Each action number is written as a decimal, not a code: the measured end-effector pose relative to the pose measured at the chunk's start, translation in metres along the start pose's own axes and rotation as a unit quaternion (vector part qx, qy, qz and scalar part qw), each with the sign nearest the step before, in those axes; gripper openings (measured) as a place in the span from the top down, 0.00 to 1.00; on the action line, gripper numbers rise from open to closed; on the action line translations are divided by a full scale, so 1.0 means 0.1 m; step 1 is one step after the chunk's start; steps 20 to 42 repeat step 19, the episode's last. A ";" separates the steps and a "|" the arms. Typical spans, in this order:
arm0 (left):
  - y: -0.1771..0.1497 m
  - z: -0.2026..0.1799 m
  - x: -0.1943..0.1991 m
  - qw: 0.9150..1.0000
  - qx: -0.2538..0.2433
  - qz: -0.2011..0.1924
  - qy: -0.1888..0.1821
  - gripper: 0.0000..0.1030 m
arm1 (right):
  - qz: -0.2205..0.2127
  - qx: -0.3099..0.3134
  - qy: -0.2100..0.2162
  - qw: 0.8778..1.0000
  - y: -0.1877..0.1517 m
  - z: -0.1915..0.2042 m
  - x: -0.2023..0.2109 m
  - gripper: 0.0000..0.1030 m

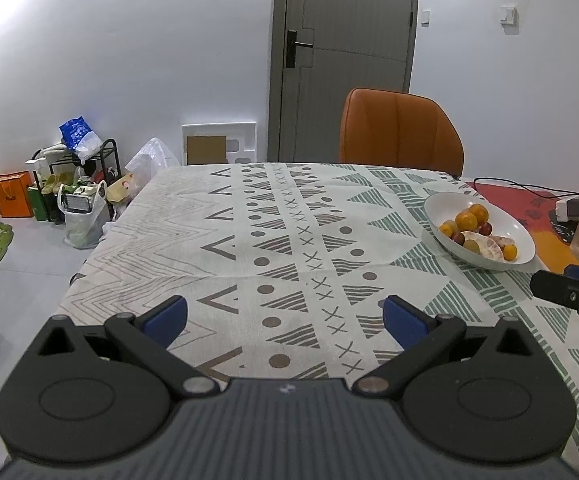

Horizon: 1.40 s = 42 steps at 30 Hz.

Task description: Organize fruits

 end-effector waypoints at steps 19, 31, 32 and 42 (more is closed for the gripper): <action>-0.01 -0.08 -0.02 1.000 -0.012 0.002 -0.007 0.00 | 0.005 -0.007 -0.004 1.000 -0.04 -0.05 -0.02 0.00; -0.01 -0.08 -0.02 1.000 -0.012 0.002 -0.007 0.00 | 0.005 -0.007 -0.004 1.000 -0.04 -0.05 -0.02 0.00; -0.01 -0.08 -0.02 1.000 -0.012 0.002 -0.007 0.00 | 0.005 -0.007 -0.004 1.000 -0.04 -0.05 -0.02 0.00; -0.01 -0.08 -0.02 1.000 -0.012 0.002 -0.007 0.00 | 0.005 -0.007 -0.004 1.000 -0.04 -0.05 -0.02 0.00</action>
Point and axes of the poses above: each gripper's, at about its wrist camera, not at the fingertips, and x roughly against the way its jaws point, z to its left, y to its top, the point moved 8 cm from there along -x, roughly the way its jaws point, and after that the axes turned 1 degree about -y, right-handed, at the moved point
